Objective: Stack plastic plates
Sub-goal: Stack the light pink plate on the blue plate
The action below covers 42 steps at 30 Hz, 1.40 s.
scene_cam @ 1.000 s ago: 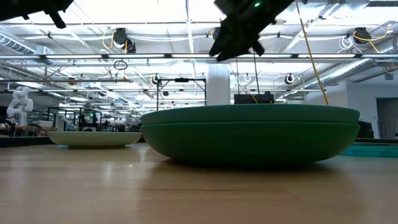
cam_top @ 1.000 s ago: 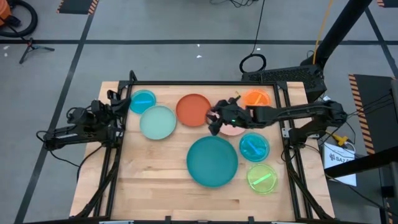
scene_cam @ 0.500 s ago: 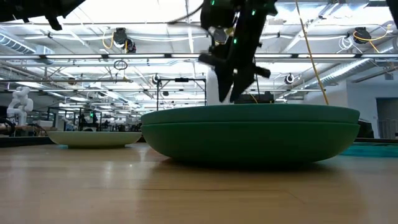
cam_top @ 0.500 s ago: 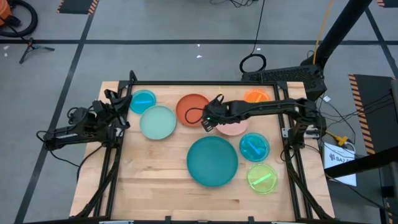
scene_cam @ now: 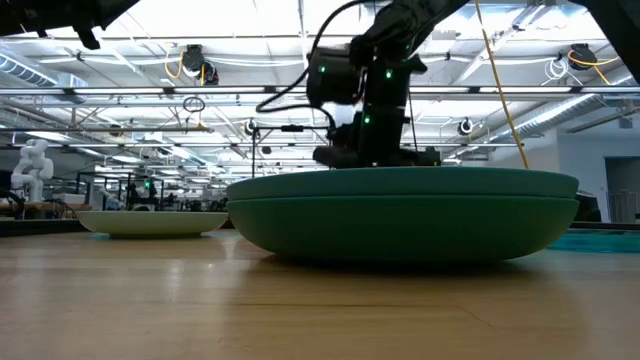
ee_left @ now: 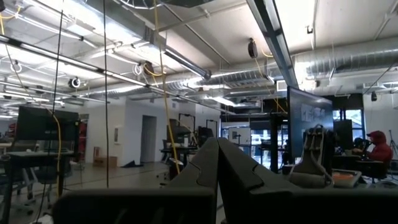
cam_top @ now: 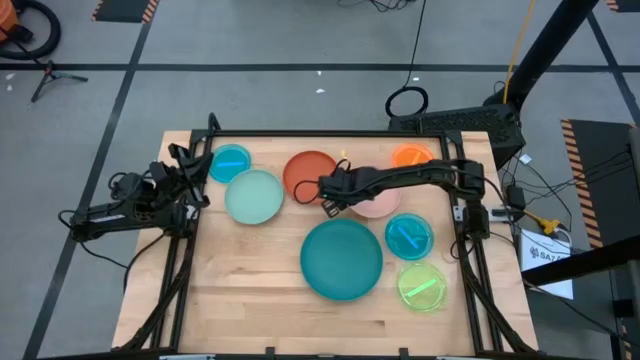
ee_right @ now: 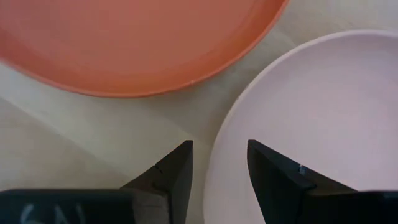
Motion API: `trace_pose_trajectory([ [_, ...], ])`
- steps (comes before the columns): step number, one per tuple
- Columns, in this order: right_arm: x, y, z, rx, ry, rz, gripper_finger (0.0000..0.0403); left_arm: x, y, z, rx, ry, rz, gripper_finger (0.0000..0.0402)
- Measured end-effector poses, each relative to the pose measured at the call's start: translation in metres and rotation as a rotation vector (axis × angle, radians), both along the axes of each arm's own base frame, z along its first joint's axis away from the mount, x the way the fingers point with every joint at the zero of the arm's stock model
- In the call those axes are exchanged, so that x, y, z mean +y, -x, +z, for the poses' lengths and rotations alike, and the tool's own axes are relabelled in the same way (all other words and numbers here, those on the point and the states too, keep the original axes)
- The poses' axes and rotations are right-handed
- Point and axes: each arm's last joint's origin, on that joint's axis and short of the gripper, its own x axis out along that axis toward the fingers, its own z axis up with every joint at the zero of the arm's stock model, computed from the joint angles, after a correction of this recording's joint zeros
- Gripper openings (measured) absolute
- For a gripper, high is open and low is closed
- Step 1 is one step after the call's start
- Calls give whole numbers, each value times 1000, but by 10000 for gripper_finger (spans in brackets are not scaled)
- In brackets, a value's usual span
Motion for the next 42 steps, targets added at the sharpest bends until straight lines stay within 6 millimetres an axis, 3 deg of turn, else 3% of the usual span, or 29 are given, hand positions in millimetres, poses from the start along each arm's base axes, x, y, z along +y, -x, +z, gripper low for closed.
trace_pose_trajectory([
  [9,-5,-3,-16,33,-3,-2,132,0,0,-1,9,2,-1,6],
  [26,-5,-3,-16,30,7,6,10,0,0,-1,5,23,5,6],
  [33,-2,6,-2,69,2,1,12,0,0,-1,4,26,3,6],
  [42,18,20,42,57,91,150,6,0,0,-1,2,29,2,6],
])
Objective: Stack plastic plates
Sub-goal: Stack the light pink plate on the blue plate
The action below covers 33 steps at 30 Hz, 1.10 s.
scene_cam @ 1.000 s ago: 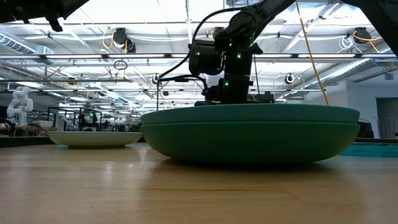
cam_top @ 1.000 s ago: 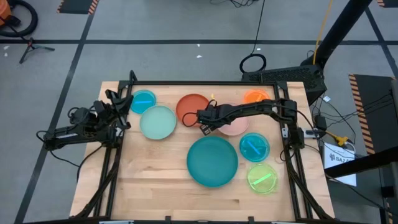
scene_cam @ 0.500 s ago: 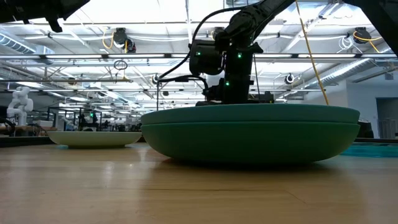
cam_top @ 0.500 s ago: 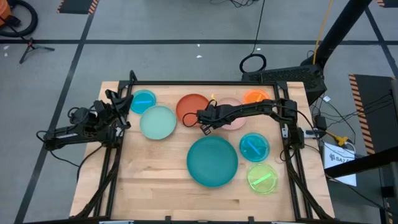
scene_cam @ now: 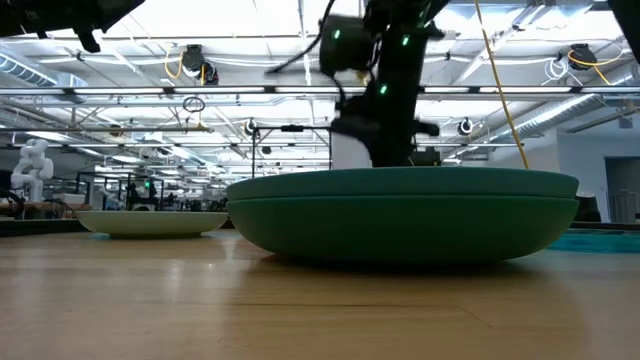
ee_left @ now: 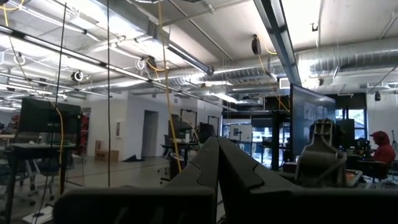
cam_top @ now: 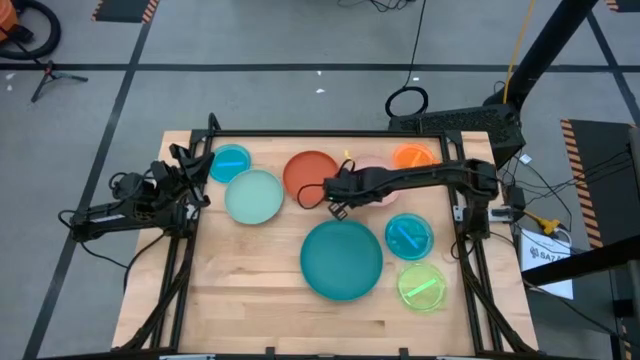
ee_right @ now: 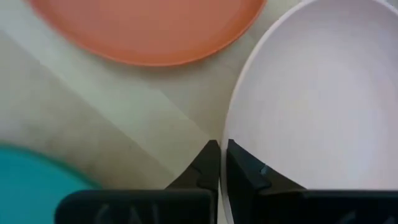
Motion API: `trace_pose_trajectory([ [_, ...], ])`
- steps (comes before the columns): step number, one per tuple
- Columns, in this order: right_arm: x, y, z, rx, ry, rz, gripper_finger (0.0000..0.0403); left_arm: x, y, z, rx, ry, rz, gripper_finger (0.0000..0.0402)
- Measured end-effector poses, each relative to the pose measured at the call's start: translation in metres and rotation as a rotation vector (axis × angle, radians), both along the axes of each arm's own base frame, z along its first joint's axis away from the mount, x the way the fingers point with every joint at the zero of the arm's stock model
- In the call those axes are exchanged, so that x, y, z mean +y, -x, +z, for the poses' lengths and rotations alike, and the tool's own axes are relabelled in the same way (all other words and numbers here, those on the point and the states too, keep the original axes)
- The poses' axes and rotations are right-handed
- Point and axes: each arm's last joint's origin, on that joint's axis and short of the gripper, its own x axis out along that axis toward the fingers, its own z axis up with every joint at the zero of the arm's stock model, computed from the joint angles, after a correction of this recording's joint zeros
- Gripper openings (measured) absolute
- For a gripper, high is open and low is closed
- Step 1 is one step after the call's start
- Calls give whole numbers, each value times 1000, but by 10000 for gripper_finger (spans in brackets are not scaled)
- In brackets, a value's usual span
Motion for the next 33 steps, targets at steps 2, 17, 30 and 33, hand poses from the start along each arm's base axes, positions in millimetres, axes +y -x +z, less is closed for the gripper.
trace_pose_trajectory([
  [2,7,4,11,-8,11,49,6,0,0,0,0,0,0,6],
  [17,108,30,77,-241,-161,580,5,0,0,0,-5,3,-1,6],
  [30,144,24,86,-412,-312,721,12,0,0,1,-13,9,-5,6],
  [33,144,22,81,-401,-343,697,13,0,0,1,-13,9,-5,6],
])
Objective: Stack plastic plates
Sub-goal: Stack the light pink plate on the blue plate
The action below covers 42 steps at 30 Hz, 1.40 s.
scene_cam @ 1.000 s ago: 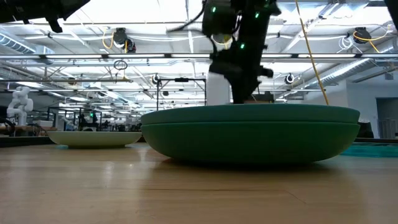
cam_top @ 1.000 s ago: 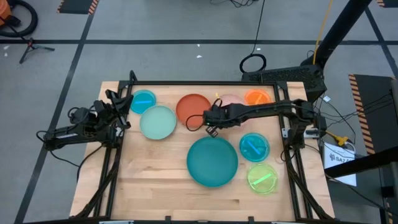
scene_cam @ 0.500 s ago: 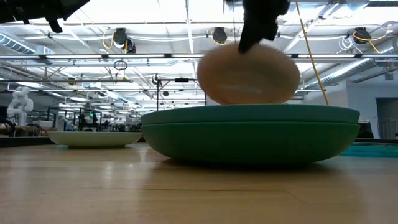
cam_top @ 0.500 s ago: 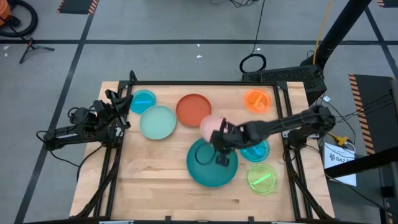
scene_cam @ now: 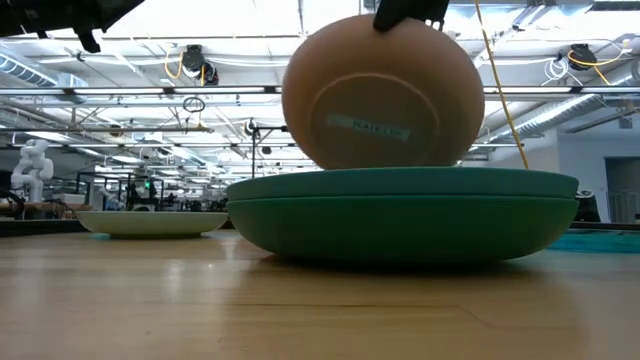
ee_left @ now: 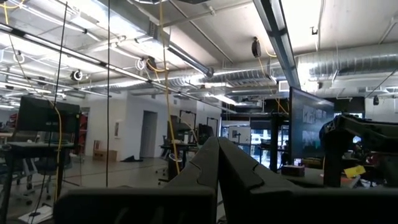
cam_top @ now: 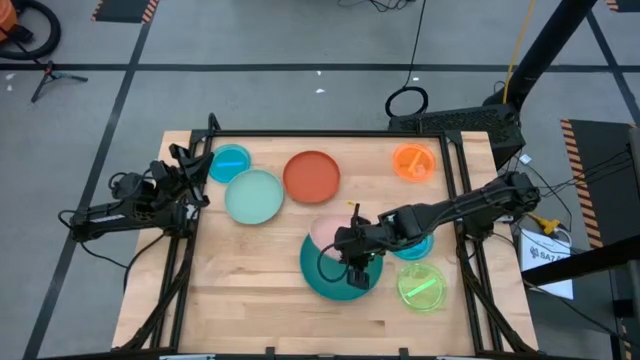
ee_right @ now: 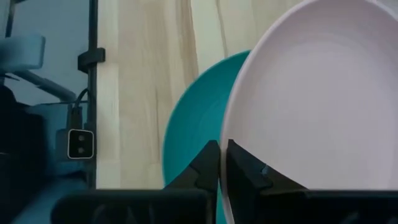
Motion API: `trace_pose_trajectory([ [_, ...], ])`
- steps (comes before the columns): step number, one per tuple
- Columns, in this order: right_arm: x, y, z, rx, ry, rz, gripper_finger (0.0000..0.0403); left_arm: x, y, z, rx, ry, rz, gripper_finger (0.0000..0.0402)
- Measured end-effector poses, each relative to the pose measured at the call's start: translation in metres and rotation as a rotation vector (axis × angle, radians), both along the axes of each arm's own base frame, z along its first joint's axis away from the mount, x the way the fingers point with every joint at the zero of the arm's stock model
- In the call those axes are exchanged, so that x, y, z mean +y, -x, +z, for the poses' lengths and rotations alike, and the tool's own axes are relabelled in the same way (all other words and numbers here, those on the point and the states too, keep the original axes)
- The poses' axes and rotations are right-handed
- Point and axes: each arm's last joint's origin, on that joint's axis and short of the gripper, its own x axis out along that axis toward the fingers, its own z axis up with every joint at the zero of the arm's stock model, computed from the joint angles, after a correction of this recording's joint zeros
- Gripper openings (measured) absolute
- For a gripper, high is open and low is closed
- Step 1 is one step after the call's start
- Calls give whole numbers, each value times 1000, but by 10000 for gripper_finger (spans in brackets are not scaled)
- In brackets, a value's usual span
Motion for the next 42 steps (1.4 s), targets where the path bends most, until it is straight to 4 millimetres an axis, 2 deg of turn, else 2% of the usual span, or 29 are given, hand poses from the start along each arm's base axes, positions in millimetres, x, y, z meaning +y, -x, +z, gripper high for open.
trace_pose_trajectory([
  [8,3,-8,-15,46,-2,16,15,0,0,0,-1,2,-1,6],
  [17,2,-8,-15,53,-10,0,20,0,0,0,-2,2,-2,6],
  [28,-4,-10,-15,47,-13,-24,90,0,0,0,-1,2,-1,6],
  [33,-5,-12,-14,30,-16,-30,109,0,0,0,-1,2,-1,6],
  [42,-9,-14,-13,16,-18,-92,96,0,0,0,-1,1,-1,6],
])
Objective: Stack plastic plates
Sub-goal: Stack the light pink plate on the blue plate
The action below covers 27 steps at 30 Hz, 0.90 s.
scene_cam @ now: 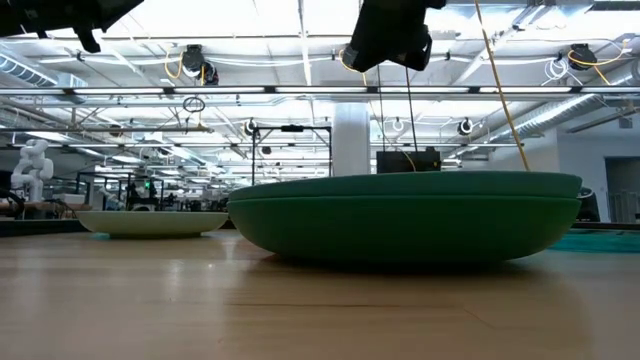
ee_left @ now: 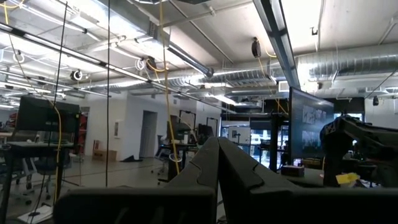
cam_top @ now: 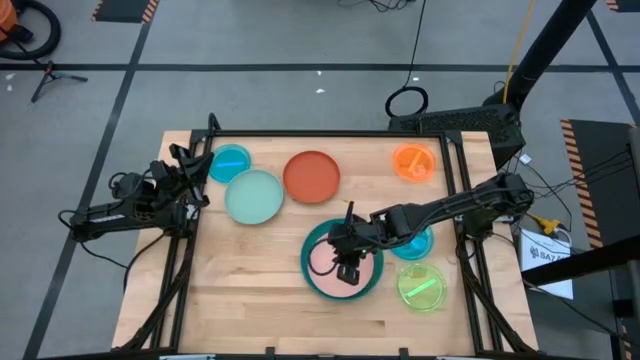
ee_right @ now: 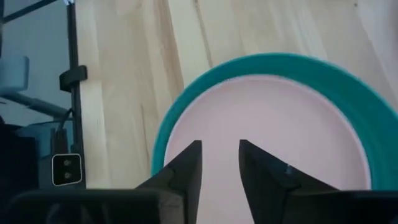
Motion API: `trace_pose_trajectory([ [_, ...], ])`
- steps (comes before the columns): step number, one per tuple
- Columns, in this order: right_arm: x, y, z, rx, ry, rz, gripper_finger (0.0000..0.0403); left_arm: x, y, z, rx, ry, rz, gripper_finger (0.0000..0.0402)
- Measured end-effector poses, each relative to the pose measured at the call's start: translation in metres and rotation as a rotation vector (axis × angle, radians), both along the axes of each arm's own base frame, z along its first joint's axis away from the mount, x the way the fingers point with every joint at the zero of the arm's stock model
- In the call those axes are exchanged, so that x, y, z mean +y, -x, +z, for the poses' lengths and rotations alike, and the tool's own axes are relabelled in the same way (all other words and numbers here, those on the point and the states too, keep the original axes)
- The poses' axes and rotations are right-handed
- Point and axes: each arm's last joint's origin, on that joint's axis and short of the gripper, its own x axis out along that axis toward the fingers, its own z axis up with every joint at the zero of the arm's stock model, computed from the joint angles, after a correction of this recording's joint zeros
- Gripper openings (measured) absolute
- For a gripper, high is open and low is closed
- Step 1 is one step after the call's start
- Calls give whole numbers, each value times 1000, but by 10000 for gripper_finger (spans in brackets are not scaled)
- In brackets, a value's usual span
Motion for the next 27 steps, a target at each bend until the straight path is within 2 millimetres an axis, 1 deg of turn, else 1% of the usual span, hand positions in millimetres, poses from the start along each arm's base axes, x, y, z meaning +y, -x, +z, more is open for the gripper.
trace_pose_trajectory([
  [6,-5,2,-13,20,32,-12,70,0,0,0,-2,1,-1,6],
  [14,-22,2,-35,27,37,-53,24,0,0,0,-7,2,-2,6],
  [17,-27,5,-45,47,74,-14,7,0,0,0,-7,2,-2,6],
  [20,-29,11,-61,70,98,16,3,0,0,1,-9,2,-2,6],
  [24,-35,14,-81,26,102,20,2,0,0,1,-9,2,-2,6],
  [27,-41,17,-91,15,113,20,2,0,0,1,-9,2,-2,6],
])
